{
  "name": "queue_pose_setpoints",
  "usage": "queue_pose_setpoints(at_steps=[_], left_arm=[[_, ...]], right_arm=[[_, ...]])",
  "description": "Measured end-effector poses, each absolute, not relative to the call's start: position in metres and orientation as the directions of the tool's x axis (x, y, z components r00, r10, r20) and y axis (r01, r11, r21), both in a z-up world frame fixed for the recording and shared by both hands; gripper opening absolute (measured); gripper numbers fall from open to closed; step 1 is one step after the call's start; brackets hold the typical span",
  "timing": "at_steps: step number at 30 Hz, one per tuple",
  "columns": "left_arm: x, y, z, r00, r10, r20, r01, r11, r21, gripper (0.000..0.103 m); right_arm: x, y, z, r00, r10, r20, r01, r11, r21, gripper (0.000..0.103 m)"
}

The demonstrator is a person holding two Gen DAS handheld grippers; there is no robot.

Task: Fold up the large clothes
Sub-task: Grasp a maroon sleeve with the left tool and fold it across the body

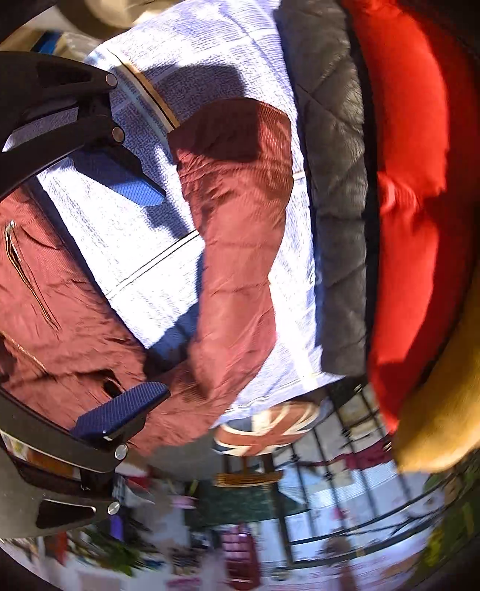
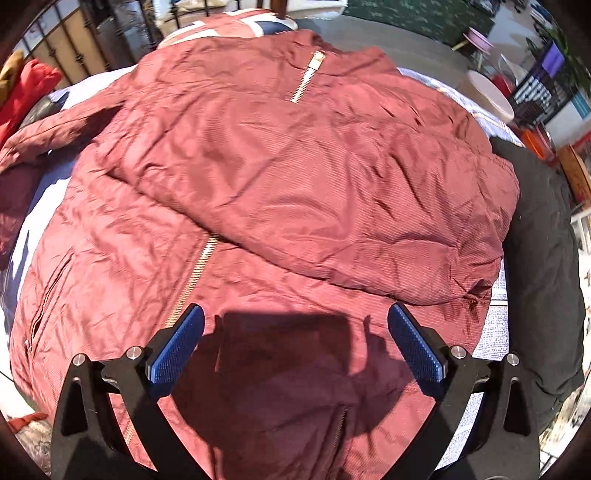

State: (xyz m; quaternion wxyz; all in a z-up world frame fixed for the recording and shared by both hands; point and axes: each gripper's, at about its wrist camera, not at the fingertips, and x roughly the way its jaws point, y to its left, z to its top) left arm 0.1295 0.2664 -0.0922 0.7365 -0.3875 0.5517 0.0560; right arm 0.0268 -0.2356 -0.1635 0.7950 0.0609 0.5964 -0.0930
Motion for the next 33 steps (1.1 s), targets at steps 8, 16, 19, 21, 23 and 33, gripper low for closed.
queue_pose_setpoints(at_steps=[8, 16, 19, 21, 23, 33], left_arm=[[0.163, 0.29, -0.13, 0.364, -0.4, -0.841, -0.663, 0.523, -0.536, 0.078], [0.188, 0.282, -0.133, 0.356, -0.386, -0.851, -0.601, 0.603, -0.525, 0.032], [0.2, 0.249, -0.101, 0.355, -0.263, -0.897, -0.451, 0.792, -0.411, 0.024], [0.205, 0.219, -0.078, 0.391, -0.217, -0.895, -0.312, 0.883, -0.35, 0.02], [0.21, 0.179, -0.053, 0.439, -0.193, -0.877, -0.148, 0.948, -0.282, 0.018], [0.194, -0.022, 0.007, 0.52, -0.333, -0.787, 0.466, 0.883, -0.066, 0.012]], right_arm=[[-0.002, -0.215, -0.14, 0.304, -0.103, -0.947, 0.194, 0.98, -0.044, 0.098], [-0.029, -0.215, -0.133, 0.3, -0.139, -0.944, 0.222, 0.972, -0.072, 0.098], [-0.036, -0.221, -0.134, 0.297, -0.146, -0.944, 0.248, 0.966, -0.071, 0.098], [-0.042, -0.226, -0.136, 0.291, -0.146, -0.945, 0.275, 0.959, -0.064, 0.098], [-0.046, -0.231, -0.137, 0.286, -0.148, -0.947, 0.3, 0.952, -0.058, 0.098], [-0.062, -0.253, -0.135, 0.286, -0.155, -0.946, 0.379, 0.925, -0.037, 0.098]])
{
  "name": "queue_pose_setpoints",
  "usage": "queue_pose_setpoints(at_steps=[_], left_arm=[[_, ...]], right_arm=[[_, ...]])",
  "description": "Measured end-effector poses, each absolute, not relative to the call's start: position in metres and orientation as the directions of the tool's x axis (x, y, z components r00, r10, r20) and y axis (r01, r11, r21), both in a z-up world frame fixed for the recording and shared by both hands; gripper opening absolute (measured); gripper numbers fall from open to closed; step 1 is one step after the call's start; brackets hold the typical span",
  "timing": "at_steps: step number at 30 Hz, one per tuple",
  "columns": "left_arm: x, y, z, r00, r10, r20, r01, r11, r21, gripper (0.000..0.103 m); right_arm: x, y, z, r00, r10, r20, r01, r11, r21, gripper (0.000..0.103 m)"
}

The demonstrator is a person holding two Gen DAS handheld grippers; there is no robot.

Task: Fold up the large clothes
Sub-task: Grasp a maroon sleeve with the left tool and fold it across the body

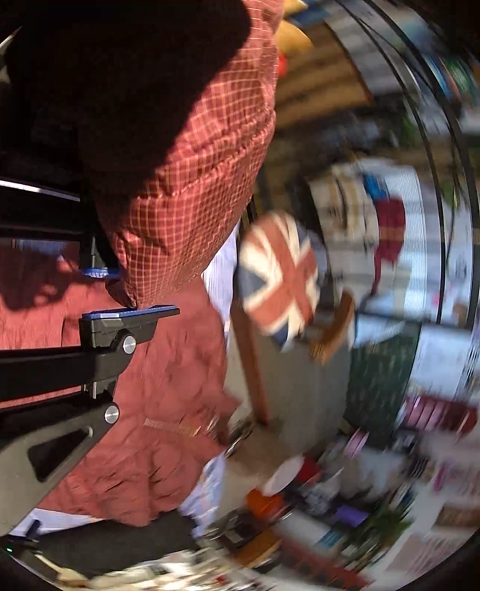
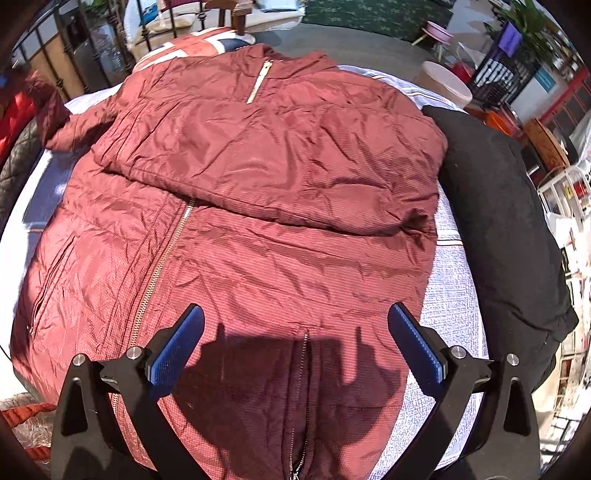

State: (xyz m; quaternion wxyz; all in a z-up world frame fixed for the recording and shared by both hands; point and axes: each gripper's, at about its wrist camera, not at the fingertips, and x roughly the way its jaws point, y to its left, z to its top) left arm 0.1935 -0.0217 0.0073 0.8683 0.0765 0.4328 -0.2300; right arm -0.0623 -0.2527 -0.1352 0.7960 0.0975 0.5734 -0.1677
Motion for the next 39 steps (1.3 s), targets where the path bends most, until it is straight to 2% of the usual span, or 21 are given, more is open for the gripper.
queue_pose_setpoints(at_steps=[6, 9, 12, 14, 16, 19, 23, 28, 35, 36, 38, 39], left_arm=[[0.118, -0.134, -0.041, 0.311, -0.41, -0.857, 0.767, 0.641, -0.028, 0.012], [0.072, -0.171, -0.071, 0.199, -0.377, -0.904, 0.864, 0.503, -0.019, 0.012], [0.047, -0.189, -0.1, 0.155, -0.29, -0.944, 0.887, 0.461, 0.004, 0.018], [0.04, -0.191, -0.104, 0.131, -0.293, -0.947, 0.896, 0.444, -0.014, 0.029], [0.034, -0.187, -0.099, 0.111, -0.308, -0.945, 0.902, 0.43, -0.034, 0.055], [0.023, -0.174, -0.081, 0.129, -0.376, -0.918, 0.915, 0.403, -0.036, 0.068], [0.032, -0.155, -0.082, 0.141, -0.366, -0.92, 0.895, 0.444, -0.039, 0.071], [0.058, -0.123, -0.091, 0.178, -0.291, -0.94, 0.819, 0.573, -0.022, 0.071], [0.082, -0.038, -0.112, 0.196, -0.172, -0.965, 0.696, 0.718, 0.014, 0.071], [0.084, -0.029, -0.114, 0.195, -0.159, -0.968, 0.679, 0.734, 0.016, 0.071], [0.085, -0.009, -0.116, 0.191, -0.147, -0.971, 0.645, 0.764, 0.011, 0.071], [0.085, -0.003, -0.117, 0.189, -0.142, -0.972, 0.631, 0.776, 0.009, 0.071]], right_arm=[[-0.075, -0.267, -0.135, 0.277, -0.159, -0.948, 0.436, 0.9, -0.023, 0.098], [-0.082, -0.277, -0.138, 0.263, -0.156, -0.952, 0.47, 0.882, -0.015, 0.098], [-0.089, -0.289, -0.141, 0.252, -0.148, -0.956, 0.512, 0.859, 0.003, 0.098], [-0.094, -0.297, -0.142, 0.248, -0.14, -0.959, 0.535, 0.845, 0.016, 0.098], [-0.098, -0.304, -0.145, 0.243, -0.13, -0.961, 0.557, 0.83, 0.029, 0.098], [-0.098, -0.311, -0.15, 0.239, -0.107, -0.965, 0.579, 0.813, 0.053, 0.098], [-0.088, -0.318, -0.151, 0.246, -0.09, -0.965, 0.591, 0.803, 0.076, 0.098], [-0.061, -0.319, -0.142, 0.287, -0.106, -0.952, 0.55, 0.832, 0.073, 0.098], [-0.007, -0.322, -0.141, 0.294, -0.177, -0.939, 0.483, 0.875, -0.014, 0.098], [-0.002, -0.325, -0.144, 0.295, -0.169, -0.941, 0.485, 0.875, -0.005, 0.095], [0.008, -0.328, -0.15, 0.295, -0.135, -0.946, 0.477, 0.878, 0.024, 0.077], [0.013, -0.328, -0.154, 0.289, -0.114, -0.95, 0.467, 0.883, 0.036, 0.059]])
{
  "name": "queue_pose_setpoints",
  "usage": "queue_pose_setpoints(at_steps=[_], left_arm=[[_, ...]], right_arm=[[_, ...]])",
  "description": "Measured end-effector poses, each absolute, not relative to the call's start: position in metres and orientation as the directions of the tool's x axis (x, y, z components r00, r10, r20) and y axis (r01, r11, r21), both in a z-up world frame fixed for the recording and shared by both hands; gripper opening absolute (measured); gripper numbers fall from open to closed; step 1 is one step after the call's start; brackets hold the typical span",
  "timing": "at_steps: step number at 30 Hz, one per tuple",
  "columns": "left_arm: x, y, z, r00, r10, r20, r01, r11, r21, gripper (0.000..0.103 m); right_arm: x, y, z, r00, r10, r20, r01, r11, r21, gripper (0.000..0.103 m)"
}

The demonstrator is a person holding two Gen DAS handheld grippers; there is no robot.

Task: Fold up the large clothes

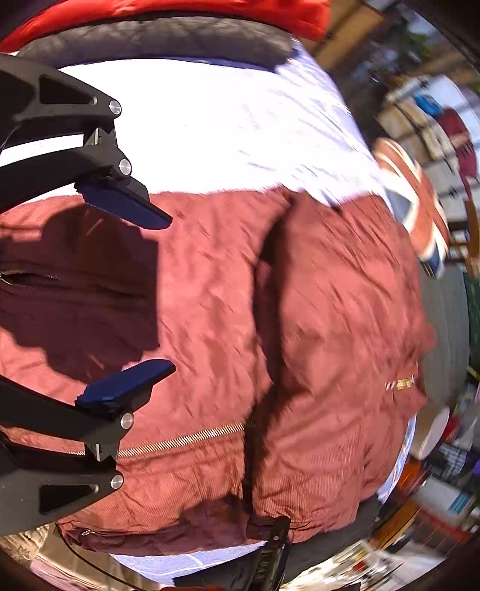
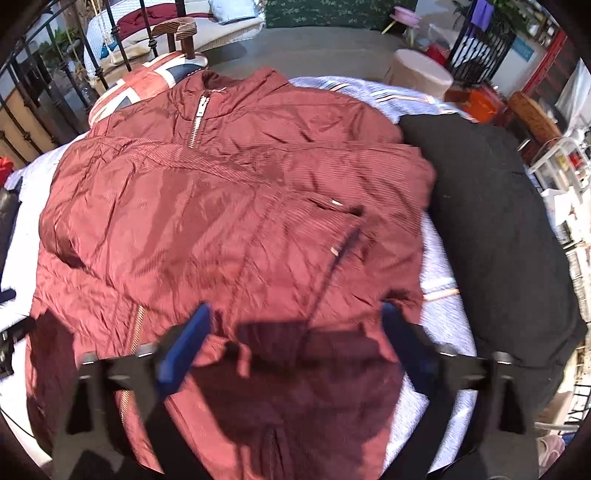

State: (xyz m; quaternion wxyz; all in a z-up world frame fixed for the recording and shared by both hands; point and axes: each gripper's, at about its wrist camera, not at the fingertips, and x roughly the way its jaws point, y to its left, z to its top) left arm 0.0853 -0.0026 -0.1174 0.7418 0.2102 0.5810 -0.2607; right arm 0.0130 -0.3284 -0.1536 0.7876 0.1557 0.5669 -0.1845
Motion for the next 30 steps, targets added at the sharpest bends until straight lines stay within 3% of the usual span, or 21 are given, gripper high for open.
queue_pose_setpoints(at_steps=[1, 6, 8, 13, 30], left_arm=[[0.085, 0.004, -0.118, 0.187, -0.138, -0.973, 0.615, 0.788, 0.006, 0.071], [0.08, 0.026, -0.126, 0.17, -0.123, -0.978, 0.568, 0.823, -0.005, 0.071], [0.077, 0.031, -0.128, 0.16, -0.121, -0.98, 0.553, 0.833, -0.012, 0.071], [0.078, 0.042, -0.134, 0.162, -0.1, -0.982, 0.537, 0.843, 0.003, 0.071], [0.085, 0.135, -0.125, 0.158, -0.09, -0.983, 0.513, 0.859, 0.004, 0.077]], right_arm=[[0.018, -0.328, -0.156, 0.295, -0.091, -0.951, 0.451, 0.891, 0.054, 0.044], [0.031, -0.322, -0.161, 0.285, -0.155, -0.946, 0.41, 0.912, -0.026, 0.038], [0.032, -0.325, -0.168, 0.261, -0.153, -0.953, 0.427, 0.904, -0.028, 0.041], [0.02, -0.332, -0.175, 0.24, -0.165, -0.957, 0.474, 0.88, -0.033, 0.07], [-0.121, -0.355, -0.163, 0.288, 0.023, -0.957, 0.625, 0.753, 0.205, 0.076]])
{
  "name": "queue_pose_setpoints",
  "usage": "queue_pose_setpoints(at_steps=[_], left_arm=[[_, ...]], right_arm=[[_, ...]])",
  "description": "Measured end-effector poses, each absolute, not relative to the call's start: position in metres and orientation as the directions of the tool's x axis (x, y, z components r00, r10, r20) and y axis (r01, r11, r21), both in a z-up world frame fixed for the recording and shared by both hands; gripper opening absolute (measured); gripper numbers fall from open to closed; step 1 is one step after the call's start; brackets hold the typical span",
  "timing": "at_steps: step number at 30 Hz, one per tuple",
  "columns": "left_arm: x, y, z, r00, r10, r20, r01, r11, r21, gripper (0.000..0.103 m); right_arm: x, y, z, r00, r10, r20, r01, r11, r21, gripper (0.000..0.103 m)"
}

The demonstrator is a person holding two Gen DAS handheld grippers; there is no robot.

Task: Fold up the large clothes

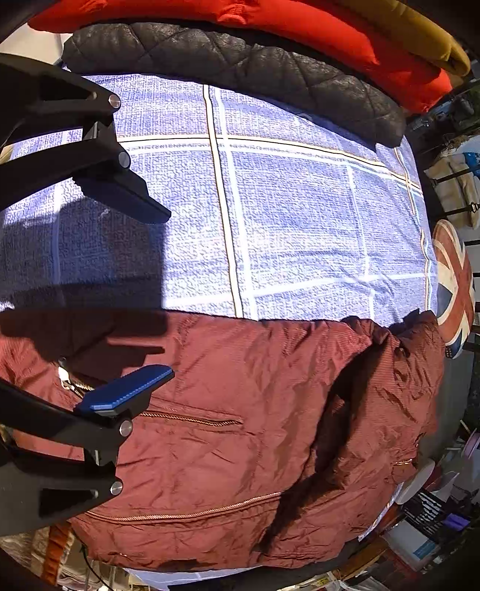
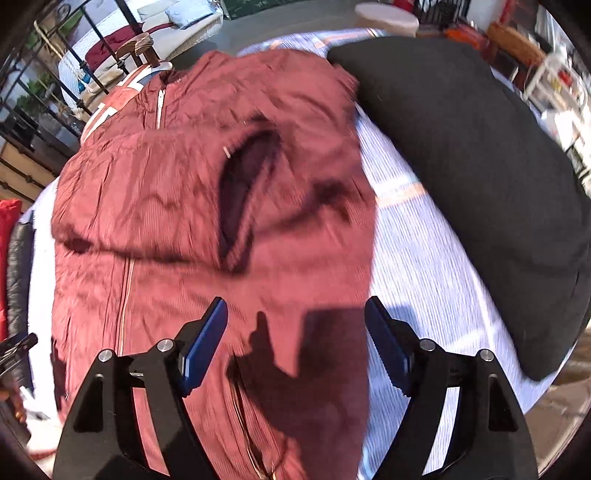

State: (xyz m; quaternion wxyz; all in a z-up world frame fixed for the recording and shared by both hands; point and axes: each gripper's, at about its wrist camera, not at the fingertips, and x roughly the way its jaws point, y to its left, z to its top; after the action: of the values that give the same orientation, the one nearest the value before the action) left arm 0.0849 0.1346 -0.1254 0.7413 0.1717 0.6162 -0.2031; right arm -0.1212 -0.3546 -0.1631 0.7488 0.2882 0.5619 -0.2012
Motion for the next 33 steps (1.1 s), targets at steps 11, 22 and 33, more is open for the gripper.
queue_pose_setpoints(at_steps=[11, 22, 33], left_arm=[[0.054, 0.164, -0.147, 0.059, -0.092, -0.994, 0.546, 0.837, -0.045, 0.077], [0.029, 0.161, -0.168, -0.002, -0.09, -0.996, 0.553, 0.829, -0.077, 0.077], [0.024, 0.195, -0.183, -0.102, -0.18, -0.978, 0.516, 0.832, -0.207, 0.08]], right_arm=[[-0.223, -0.332, -0.19, 0.223, 0.121, -0.967, 0.703, 0.668, 0.246, 0.076], [-0.243, -0.293, -0.213, 0.172, 0.216, -0.961, 0.685, 0.675, 0.274, 0.076], [-0.277, -0.291, -0.225, 0.193, 0.303, -0.933, 0.737, 0.584, 0.341, 0.076]])
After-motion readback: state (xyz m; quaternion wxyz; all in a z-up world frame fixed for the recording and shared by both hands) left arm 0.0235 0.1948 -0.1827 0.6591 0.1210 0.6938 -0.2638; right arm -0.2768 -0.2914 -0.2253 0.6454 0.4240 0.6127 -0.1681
